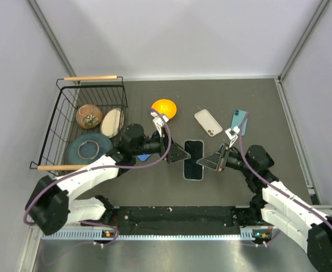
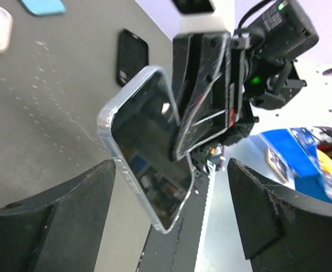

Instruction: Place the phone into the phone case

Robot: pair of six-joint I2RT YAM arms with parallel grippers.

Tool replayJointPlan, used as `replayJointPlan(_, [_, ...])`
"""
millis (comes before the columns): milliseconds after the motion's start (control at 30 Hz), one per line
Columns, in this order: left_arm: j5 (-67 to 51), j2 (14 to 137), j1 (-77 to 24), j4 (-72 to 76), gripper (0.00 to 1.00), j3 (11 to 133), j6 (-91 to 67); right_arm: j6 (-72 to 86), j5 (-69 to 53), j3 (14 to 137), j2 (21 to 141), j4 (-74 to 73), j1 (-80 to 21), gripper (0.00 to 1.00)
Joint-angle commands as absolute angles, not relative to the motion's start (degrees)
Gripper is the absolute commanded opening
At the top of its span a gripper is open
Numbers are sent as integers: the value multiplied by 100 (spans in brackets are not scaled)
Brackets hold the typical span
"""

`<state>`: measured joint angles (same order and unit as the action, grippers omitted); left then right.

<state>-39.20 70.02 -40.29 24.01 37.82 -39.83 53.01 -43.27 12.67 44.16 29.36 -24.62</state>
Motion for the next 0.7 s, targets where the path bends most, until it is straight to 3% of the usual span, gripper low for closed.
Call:
replayJointPlan(0, [-2814,6233,-4052,691,88,4376,-2805,4966,-3990,1687,4780,2830,-2479,0])
replayJointPlan(333, [-846,5247,-4043,-1947,97,5456,-1793,4703,-3717,2442,7091,2927,-2479,0])
replayJointPlan(667, [-97,5203,-4043,-3032,98,5695,-1538,4456,-3428,3093,8929,2488,-2479,2])
